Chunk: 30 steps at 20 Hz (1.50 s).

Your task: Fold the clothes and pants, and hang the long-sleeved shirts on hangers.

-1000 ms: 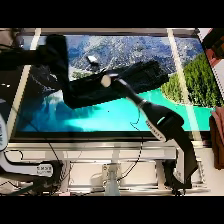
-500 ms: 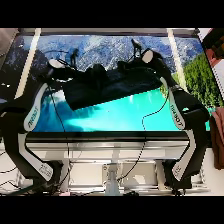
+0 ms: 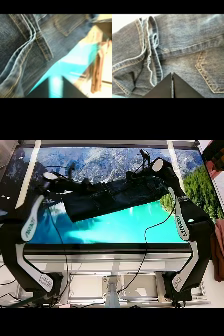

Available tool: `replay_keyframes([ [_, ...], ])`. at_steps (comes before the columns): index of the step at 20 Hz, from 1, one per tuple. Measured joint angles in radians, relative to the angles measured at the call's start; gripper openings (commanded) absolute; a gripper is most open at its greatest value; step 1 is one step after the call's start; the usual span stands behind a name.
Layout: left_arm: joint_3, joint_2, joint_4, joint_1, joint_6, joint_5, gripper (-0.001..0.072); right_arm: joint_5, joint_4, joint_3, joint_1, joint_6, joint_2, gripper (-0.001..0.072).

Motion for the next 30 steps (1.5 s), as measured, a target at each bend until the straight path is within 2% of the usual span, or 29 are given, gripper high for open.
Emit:
replay_keyframes([
  [3, -0.003, 0.100, 0.104, 0.082, -0.010, -0.034, 0.0027, 0.011, -0.014, 0.000, -0.004, -0.024, 0.014, 0.0045],
  [5, -0.043, 0.194, 0.278, 0.114, -0.042, -0.040, 0.0029, 0.013, -0.032, 0.000, -0.010, -0.037, 0.026, 0.0045],
  [6, -0.087, 0.246, 0.361, 0.127, -0.055, -0.030, 0.0041, 0.013, -0.037, 0.000, -0.013, -0.042, 0.031, 0.0045],
  [7, -0.138, 0.291, 0.416, 0.139, -0.067, -0.010, 0.0085, 0.010, -0.042, 0.000, -0.016, -0.045, 0.036, 0.0045],
  [8, -0.203, 0.333, 0.459, 0.151, -0.075, 0.021, 0.0331, 0.006, -0.044, 0.000, -0.019, -0.048, 0.040, 0.0045],
  [9, -0.270, 0.367, 0.491, 0.161, -0.087, 0.050, 0.0609, 0.002, -0.049, 0.000, -0.021, -0.049, 0.042, 0.0045],
  [10, -0.333, 0.389, 0.509, 0.169, -0.091, 0.079, 0.0672, 0.000, -0.051, 0.000, -0.022, -0.051, 0.043, 0.0045],
  [15, -0.610, 0.439, 0.462, 0.192, -0.121, 0.283, 0.0669, -0.008, -0.057, 0.000, -0.024, -0.056, 0.047, 0.0046],
  [22, -0.724, 0.421, 0.279, 0.199, -0.132, 0.532, 0.0665, -0.026, -0.059, 0.000, -0.024, -0.058, 0.047, 0.0045],
  [23, -0.727, 0.408, 0.245, 0.199, -0.132, 0.550, 0.0608, -0.027, -0.059, 0.000, -0.024, -0.058, 0.047, 0.0046],
  [24, -0.731, 0.392, 0.212, 0.198, -0.132, 0.560, 0.0515, -0.027, -0.059, 0.000, -0.024, -0.058, 0.047, 0.0045],
  [25, -0.732, 0.377, 0.185, 0.192, -0.132, 0.570, 0.0475, -0.027, -0.059, 0.000, -0.024, -0.058, 0.047, 0.0045],
  [28, -0.735, 0.344, 0.131, 0.163, -0.129, 0.596, 0.0461, -0.029, -0.059, 0.000, -0.024, -0.061, 0.047, 0.0045],
  [29, -0.735, 0.338, 0.122, 0.150, -0.129, 0.609, 0.0320, -0.029, -0.059, 0.000, -0.024, -0.064, 0.047, 0.0045],
  [30, -0.736, 0.332, 0.121, 0.137, -0.129, 0.619, 0.0067, -0.029, -0.059, 0.000, -0.024, -0.068, 0.047, 0.0045],
])
